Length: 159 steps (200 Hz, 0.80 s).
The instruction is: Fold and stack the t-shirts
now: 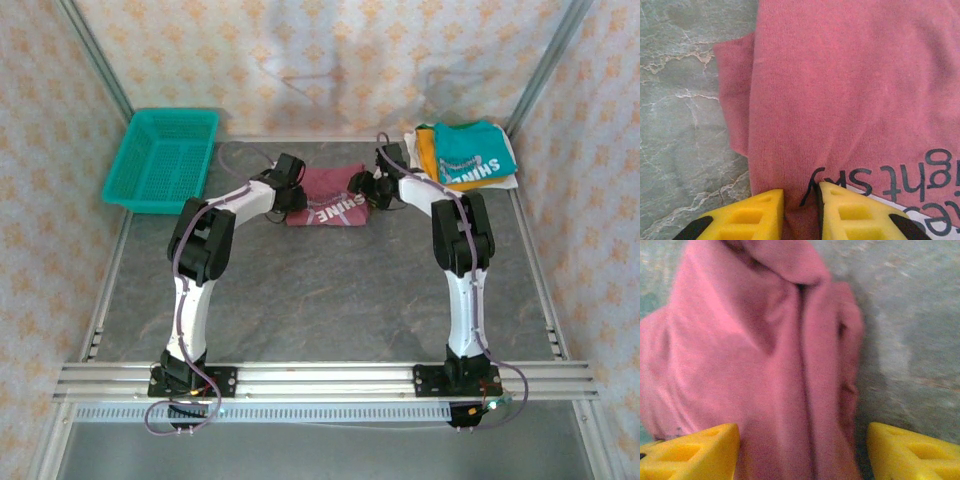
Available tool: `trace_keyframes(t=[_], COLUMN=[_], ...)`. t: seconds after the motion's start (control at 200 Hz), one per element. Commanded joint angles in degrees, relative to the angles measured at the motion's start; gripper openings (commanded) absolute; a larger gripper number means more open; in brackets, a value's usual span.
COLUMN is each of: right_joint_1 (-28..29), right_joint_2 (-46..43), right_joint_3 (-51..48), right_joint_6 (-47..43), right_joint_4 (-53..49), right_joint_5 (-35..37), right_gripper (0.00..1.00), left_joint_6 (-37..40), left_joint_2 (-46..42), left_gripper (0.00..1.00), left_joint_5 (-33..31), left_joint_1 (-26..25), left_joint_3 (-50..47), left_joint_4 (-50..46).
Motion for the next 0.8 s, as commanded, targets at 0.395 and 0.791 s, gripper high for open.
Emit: trace_keyframes(t=[0.395, 0.791], right_joint_1=[3.39, -4.96], right_joint_2=[3.05, 1.01], right_joint_3=[0.33, 13.61], right_joint_6=[5.24, -18.76], right_joint_4=[6.02, -19.15], right_joint_5=[-4.5, 1.98], right_gripper=[0.1, 0.0], left_joint_6=[-0.84, -8.22], left_joint_2=[-1.47, -24.69], left_gripper=[0.24, 0.47], left_joint_5=[-2.73, -14.24], left_joint_1=[0.41, -1.35], left_joint_3=[-2.62, -16.92], left_joint_4=[0.6, 2.36])
